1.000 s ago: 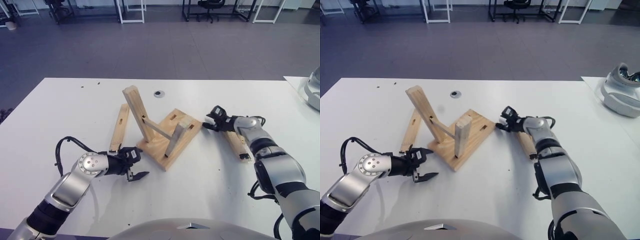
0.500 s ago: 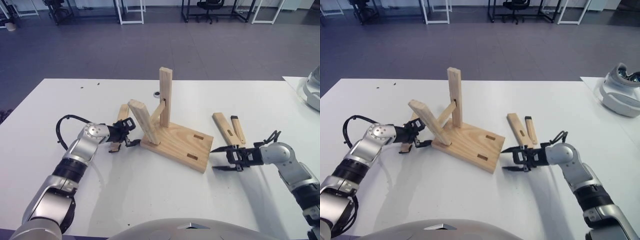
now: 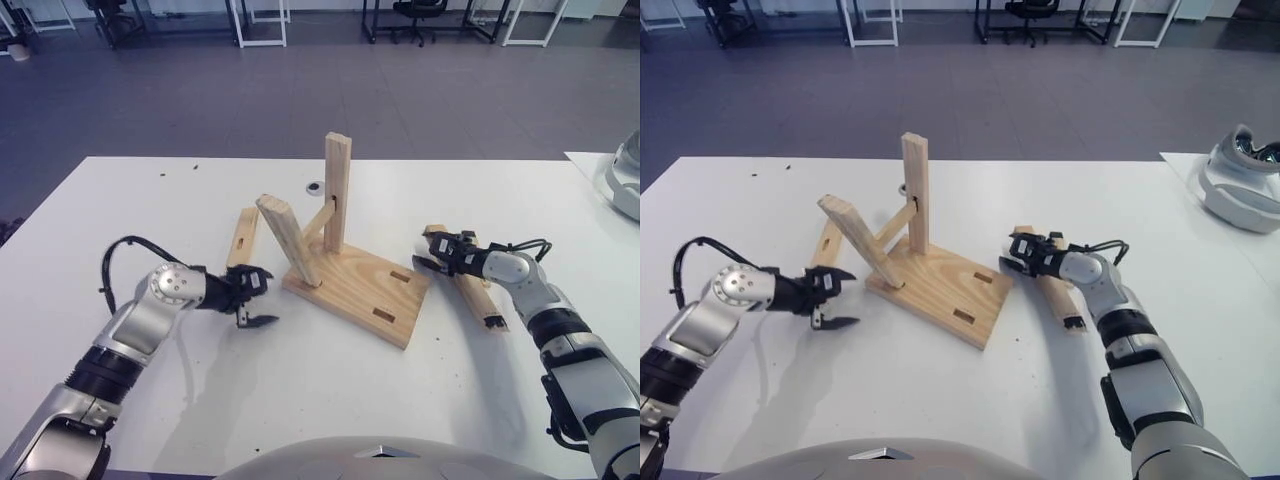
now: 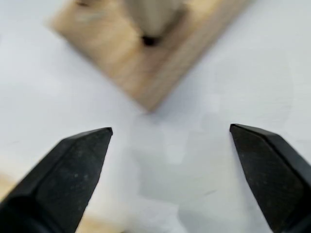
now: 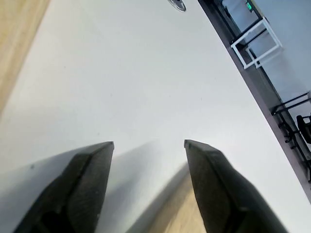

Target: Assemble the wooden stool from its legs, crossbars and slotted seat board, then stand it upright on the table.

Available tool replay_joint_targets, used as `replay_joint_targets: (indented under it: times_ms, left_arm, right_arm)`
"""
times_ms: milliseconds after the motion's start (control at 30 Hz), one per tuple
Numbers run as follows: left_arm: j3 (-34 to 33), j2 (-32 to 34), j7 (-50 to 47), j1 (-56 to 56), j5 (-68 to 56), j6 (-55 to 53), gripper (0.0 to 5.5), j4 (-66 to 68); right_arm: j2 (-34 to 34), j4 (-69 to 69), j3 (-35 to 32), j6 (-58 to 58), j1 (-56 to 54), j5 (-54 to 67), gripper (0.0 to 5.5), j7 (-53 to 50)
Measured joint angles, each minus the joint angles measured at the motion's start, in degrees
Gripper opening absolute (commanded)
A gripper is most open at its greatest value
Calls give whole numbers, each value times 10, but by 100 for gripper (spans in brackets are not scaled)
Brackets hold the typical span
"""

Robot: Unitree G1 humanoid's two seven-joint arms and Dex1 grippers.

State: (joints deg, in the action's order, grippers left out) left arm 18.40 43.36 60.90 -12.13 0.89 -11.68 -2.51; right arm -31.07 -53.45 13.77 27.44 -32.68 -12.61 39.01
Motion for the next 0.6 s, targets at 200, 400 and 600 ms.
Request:
replay_joint_targets:
  times_ms: [200, 400, 600]
  left_arm:
    - [42, -107, -103, -53, 48, -15, 447, 46]
    - [22, -173, -193, -119, 69, -11, 447, 177]
    - [16, -183, -213, -124, 71, 6, 447, 199]
  right_arm:
    - [4, 3, -5, 57, 21, 58, 274, 104]
    - [-1, 191, -11, 13, 152, 125, 274, 155]
    - [21, 330, -19, -97, 217, 93, 274, 61]
